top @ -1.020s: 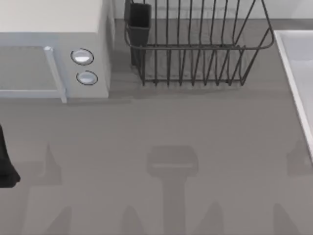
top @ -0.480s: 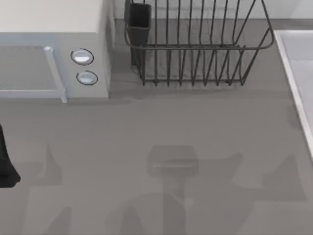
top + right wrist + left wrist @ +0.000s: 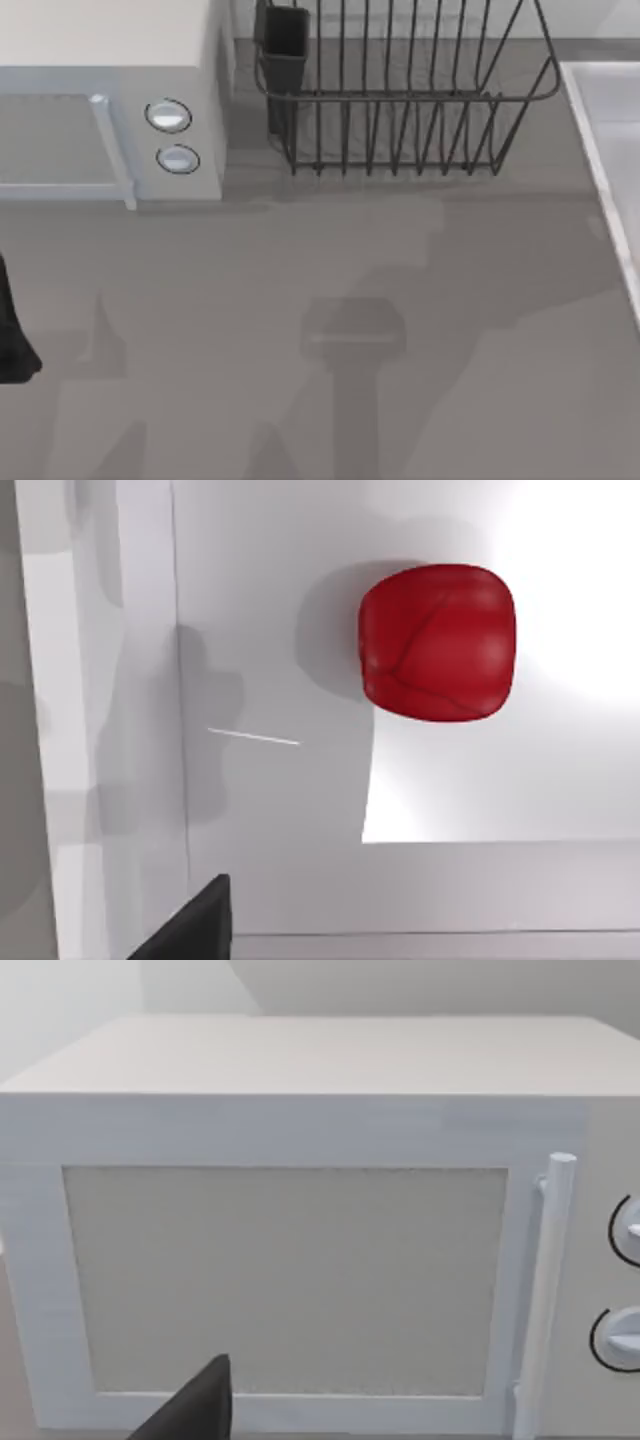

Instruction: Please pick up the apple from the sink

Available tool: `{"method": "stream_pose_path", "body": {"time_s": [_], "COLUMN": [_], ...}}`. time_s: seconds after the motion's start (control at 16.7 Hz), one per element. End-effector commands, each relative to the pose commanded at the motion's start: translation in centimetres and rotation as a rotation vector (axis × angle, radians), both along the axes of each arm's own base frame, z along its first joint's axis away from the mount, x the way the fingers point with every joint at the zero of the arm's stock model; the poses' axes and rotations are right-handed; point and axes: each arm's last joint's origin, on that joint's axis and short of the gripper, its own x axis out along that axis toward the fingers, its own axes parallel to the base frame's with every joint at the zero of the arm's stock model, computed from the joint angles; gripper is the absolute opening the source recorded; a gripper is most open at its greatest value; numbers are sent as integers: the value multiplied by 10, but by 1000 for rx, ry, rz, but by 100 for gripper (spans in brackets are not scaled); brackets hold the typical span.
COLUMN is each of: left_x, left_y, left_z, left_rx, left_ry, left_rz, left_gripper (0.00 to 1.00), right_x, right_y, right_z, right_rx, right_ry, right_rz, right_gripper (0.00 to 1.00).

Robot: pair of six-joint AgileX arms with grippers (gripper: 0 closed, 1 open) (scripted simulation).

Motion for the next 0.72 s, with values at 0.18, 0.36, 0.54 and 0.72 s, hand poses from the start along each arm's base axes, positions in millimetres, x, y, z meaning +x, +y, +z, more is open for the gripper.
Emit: {"method": "stream_pose_path", "body": {"time_s": [0.18,0.36,0.54,0.72], "left_x": [0,0,0,0], "left_y": [0,0,0,0], "left_z": [0,0,0,0], "left_rx": [0,0,0,0], "left_ry": [0,0,0,0], "left_rz": [0,0,0,0], "left_gripper": [100,100,100,100], "right_x": [23,31,31,32], "right_y": [-11,-15,-15,-13], "right_z": [-30,-43,-43,-44], "right_rx": [23,32,33,32], "right_ry": [115,160,160,160], "right_rz": [-1,-1,-1,4], "right_gripper": [100,100,100,100]}}
